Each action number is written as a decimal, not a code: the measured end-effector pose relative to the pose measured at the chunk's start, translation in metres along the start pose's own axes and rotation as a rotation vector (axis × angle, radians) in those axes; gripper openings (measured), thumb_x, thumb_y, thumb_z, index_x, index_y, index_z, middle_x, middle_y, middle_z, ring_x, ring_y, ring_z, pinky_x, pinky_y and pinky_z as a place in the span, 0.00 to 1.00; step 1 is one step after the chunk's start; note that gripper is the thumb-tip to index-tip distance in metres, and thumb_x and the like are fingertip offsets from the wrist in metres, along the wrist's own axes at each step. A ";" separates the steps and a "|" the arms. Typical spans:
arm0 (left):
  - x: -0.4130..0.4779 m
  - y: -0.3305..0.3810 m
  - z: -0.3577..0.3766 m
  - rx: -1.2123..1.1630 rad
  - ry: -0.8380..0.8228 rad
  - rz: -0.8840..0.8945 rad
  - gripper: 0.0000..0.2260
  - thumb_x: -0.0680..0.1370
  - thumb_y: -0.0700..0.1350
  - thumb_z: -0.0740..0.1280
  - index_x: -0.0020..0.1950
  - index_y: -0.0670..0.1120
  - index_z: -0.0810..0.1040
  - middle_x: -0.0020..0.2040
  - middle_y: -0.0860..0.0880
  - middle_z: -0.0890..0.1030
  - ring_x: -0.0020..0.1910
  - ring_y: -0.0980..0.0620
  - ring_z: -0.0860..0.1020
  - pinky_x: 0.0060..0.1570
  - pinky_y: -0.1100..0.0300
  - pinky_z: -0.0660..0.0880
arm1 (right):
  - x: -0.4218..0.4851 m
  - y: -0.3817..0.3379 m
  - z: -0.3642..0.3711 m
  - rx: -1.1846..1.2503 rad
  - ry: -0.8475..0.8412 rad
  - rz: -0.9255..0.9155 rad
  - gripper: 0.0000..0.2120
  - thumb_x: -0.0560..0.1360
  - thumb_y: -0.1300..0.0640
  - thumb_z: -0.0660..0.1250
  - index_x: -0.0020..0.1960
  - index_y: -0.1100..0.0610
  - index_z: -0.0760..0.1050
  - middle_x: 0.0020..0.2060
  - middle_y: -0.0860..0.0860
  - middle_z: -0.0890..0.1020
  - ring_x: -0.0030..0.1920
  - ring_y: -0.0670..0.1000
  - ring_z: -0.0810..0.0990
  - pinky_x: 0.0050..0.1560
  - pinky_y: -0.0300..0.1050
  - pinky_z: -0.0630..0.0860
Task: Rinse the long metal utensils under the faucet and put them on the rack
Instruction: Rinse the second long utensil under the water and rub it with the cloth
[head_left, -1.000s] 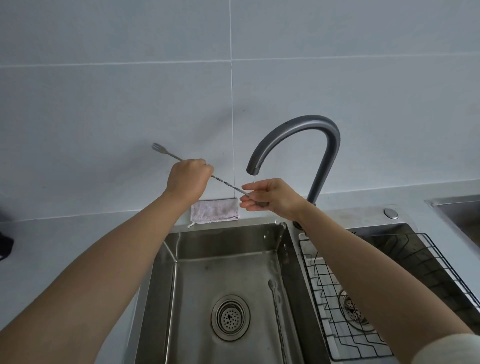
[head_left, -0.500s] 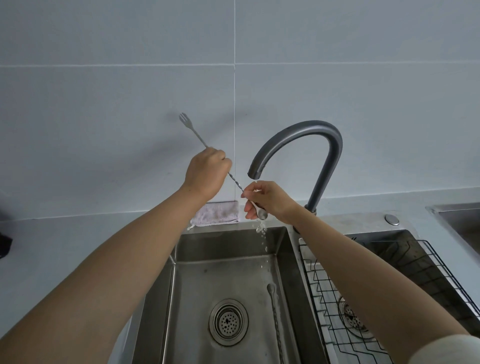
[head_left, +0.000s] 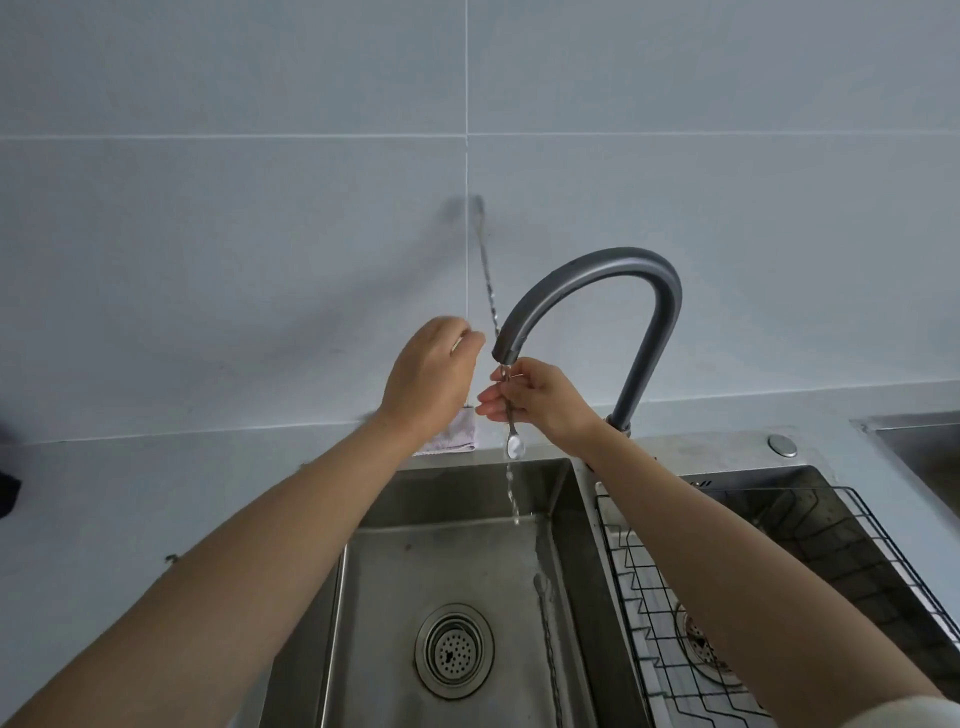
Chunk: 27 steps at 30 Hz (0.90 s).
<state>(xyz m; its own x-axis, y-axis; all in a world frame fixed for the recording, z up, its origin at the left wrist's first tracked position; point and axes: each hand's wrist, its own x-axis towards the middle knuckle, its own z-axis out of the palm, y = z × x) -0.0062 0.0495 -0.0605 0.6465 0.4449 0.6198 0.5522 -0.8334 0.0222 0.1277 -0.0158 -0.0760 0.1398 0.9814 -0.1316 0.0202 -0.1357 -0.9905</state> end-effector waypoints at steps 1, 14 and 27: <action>-0.008 0.005 0.000 -0.069 -0.035 -0.100 0.10 0.69 0.34 0.72 0.48 0.35 0.79 0.43 0.38 0.82 0.42 0.40 0.82 0.40 0.55 0.80 | 0.000 -0.001 0.001 0.030 0.009 -0.008 0.11 0.80 0.69 0.53 0.44 0.59 0.69 0.38 0.56 0.80 0.31 0.44 0.83 0.41 0.37 0.81; -0.022 0.041 0.022 -1.025 -0.453 -0.904 0.12 0.80 0.42 0.59 0.57 0.37 0.75 0.52 0.39 0.81 0.43 0.45 0.81 0.44 0.62 0.77 | -0.007 -0.009 0.002 0.122 0.125 -0.112 0.09 0.79 0.70 0.55 0.49 0.56 0.65 0.41 0.55 0.80 0.41 0.50 0.82 0.45 0.40 0.81; -0.020 0.037 0.024 -1.045 -0.378 -0.855 0.08 0.77 0.38 0.63 0.52 0.34 0.78 0.44 0.43 0.79 0.39 0.44 0.81 0.41 0.60 0.78 | -0.002 -0.014 0.012 -0.008 0.302 -0.103 0.14 0.80 0.63 0.55 0.40 0.55 0.73 0.34 0.52 0.80 0.29 0.43 0.81 0.38 0.37 0.81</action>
<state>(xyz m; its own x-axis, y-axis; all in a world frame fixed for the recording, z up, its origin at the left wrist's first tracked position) 0.0141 0.0175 -0.0911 0.5064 0.8532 -0.1246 0.3082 -0.0442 0.9503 0.1148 -0.0138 -0.0627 0.4245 0.9053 -0.0113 0.0578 -0.0396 -0.9975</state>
